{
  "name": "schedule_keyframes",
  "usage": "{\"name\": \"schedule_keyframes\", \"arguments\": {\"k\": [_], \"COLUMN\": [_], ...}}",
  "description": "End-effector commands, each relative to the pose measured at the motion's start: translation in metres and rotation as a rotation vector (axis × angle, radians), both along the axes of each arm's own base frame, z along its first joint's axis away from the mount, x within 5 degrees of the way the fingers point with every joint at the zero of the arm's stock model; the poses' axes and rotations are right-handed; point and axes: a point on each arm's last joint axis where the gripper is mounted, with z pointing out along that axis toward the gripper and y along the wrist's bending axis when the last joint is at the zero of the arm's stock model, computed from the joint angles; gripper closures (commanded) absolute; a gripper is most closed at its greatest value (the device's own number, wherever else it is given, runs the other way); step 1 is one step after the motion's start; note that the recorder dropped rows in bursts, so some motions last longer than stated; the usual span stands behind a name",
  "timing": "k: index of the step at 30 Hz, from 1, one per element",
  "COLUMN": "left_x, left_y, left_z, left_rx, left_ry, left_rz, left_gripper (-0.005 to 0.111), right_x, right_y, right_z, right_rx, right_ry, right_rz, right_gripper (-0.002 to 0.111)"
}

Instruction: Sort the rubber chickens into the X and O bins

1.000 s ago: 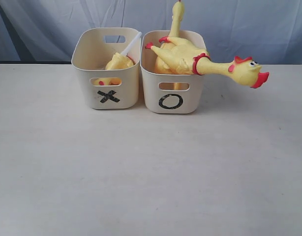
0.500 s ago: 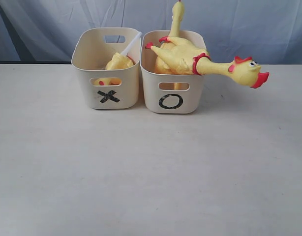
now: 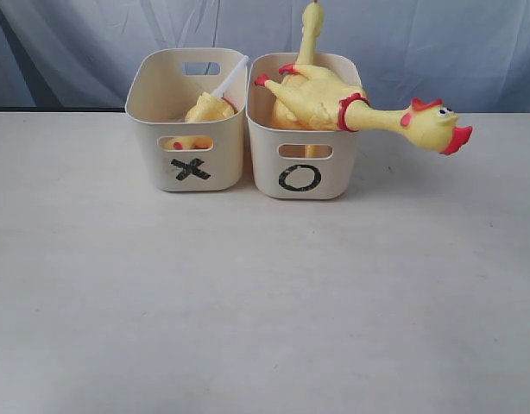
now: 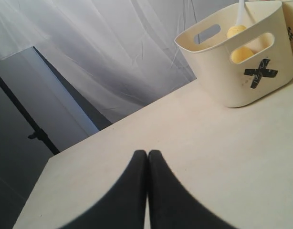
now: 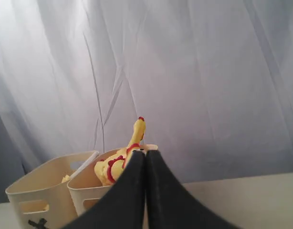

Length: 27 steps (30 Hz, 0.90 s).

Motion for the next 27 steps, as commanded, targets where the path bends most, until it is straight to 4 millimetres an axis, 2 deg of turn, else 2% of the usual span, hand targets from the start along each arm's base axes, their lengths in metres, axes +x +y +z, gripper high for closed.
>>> {"name": "schedule_keyframes", "arguments": {"k": [1, 6, 20, 27], "left_x": [0.0, 0.0, 0.0, -0.001], "left_y": [-0.001, -0.001, -0.001, -0.001], "left_z": [-0.002, -0.002, -0.002, -0.005], "left_rx": [-0.003, -0.003, -0.003, 0.0], "left_ry": [0.013, 0.013, 0.013, 0.043], "left_rz": [-0.008, -0.008, -0.008, -0.015], "left_gripper": [0.107, 0.107, 0.107, 0.107], "right_x": [0.001, 0.002, 0.002, 0.003], "right_y": [-0.005, -0.007, -0.008, -0.01], "right_z": [-0.006, -0.008, -0.01, -0.026], "right_rx": [0.235, 0.446, 0.449, 0.437], "right_ry": [0.079, 0.127, 0.157, 0.323], "right_rz": [-0.013, 0.002, -0.008, -0.069], "right_gripper": [0.108, 0.108, 0.108, 0.108]}}
